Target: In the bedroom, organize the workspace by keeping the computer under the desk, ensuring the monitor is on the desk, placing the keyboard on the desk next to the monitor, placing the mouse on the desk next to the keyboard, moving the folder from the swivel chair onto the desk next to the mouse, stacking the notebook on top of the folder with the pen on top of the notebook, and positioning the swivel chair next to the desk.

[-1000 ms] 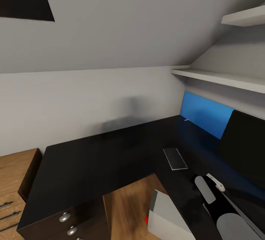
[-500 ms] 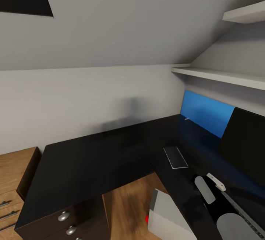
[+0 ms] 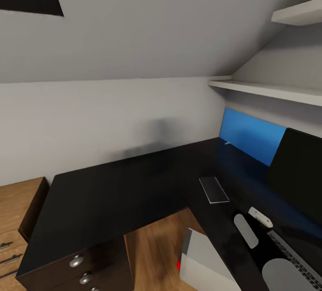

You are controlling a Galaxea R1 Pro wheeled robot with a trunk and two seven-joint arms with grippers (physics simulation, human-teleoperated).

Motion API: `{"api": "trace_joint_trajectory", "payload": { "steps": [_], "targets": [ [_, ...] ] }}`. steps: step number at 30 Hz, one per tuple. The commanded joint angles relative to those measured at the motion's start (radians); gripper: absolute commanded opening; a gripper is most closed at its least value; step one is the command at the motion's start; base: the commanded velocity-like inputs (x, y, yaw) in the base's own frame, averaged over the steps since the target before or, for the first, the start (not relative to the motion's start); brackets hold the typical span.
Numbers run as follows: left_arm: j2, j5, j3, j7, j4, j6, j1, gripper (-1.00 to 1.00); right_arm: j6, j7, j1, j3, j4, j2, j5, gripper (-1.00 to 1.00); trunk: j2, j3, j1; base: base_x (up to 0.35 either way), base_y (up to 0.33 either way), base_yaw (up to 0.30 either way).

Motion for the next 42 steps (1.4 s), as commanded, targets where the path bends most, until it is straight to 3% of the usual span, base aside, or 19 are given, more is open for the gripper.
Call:
{"api": "trace_joint_trajectory", "payload": {
  "steps": [1,8,14,23,33,42],
  "targets": [
    [-0.001,0.01,0.0,0.002,-0.002,0.002,0.0,1.0,0.003,-0.005,0.0,0.009,-0.002,-0.001,0.004,-1.0,-0.008,-0.004,0.004,0.0,0.0,0.0],
    [-0.001,0.009,0.0,-0.001,-0.001,0.002,0.0,1.0,-0.013,0.08,0.0,0.023,-0.002,-0.002,0.021,-1.0,-0.015,-0.007,0.008,0.0,0.0,0.0],
    [-0.006,0.008,0.0,-0.004,0.0,0.002,0.0,1.0,-0.016,0.096,0.0,0.023,-0.002,-0.006,0.023,-1.0,-0.015,-0.007,0.008,0.0,0.0,0.0],
    [-0.009,0.007,0.0,-0.004,0.001,0.002,0.0,1.0,-0.069,0.096,-0.002,0.022,0.004,-0.007,0.068,-1.0,-0.015,-0.007,0.008,0.0,0.0,0.0],
    [-0.009,0.007,-0.001,-0.004,0.001,0.002,0.0,1.0,-0.072,0.09,-0.008,0.019,0.012,-0.008,0.072,-1.0,-0.015,-0.007,0.008,0.0,0.0,0.0],
    [-0.009,0.007,0.0,-0.004,0.001,0.002,0.0,1.0,-0.072,0.045,-0.031,0.018,0.061,-0.007,0.071,-1.0,-0.015,-0.007,0.008,0.0,0.0,0.0]
  ]
}}
